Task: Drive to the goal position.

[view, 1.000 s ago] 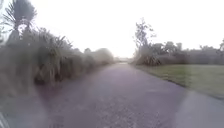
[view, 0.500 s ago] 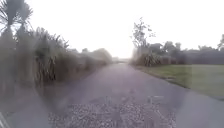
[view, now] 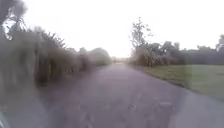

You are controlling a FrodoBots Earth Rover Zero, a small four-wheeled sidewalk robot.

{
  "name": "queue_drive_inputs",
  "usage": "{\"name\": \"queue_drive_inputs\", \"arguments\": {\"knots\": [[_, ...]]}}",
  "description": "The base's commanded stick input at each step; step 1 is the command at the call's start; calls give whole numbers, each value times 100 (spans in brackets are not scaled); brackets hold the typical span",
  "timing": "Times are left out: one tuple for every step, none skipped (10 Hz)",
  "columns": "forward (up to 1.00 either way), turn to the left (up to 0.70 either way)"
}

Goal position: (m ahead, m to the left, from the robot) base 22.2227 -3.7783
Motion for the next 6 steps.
{"name": "queue_drive_inputs", "arguments": {"knots": [[70,-14],[70,-14],[70,-14],[70,-14],[70,-14],[70,-14]]}}
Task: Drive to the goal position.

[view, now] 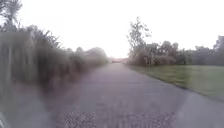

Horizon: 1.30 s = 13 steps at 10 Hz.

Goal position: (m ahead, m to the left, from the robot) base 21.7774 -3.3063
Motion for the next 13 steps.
{"name": "queue_drive_inputs", "arguments": {"knots": [[70,-14],[70,-14],[70,-14],[70,-14],[70,-14],[70,-14],[70,0],[70,0],[70,0],[70,0],[70,0],[70,0],[70,0]]}}
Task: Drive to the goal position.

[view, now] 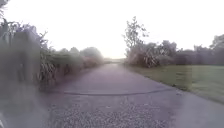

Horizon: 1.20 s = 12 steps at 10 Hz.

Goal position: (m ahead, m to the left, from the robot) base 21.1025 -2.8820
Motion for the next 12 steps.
{"name": "queue_drive_inputs", "arguments": {"knots": [[70,0],[70,0],[70,0],[70,-14],[70,-14],[70,-14],[70,-14],[70,-14],[70,-14],[70,-14],[70,-14],[70,-14]]}}
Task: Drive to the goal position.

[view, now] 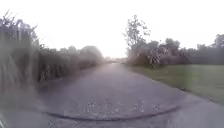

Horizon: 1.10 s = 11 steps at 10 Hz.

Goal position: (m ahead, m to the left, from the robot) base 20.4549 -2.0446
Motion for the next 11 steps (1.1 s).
{"name": "queue_drive_inputs", "arguments": {"knots": [[70,-14],[70,-14],[70,-14],[70,-14],[70,-14],[70,-14],[70,-14],[70,-14],[70,0],[70,0],[70,0]]}}
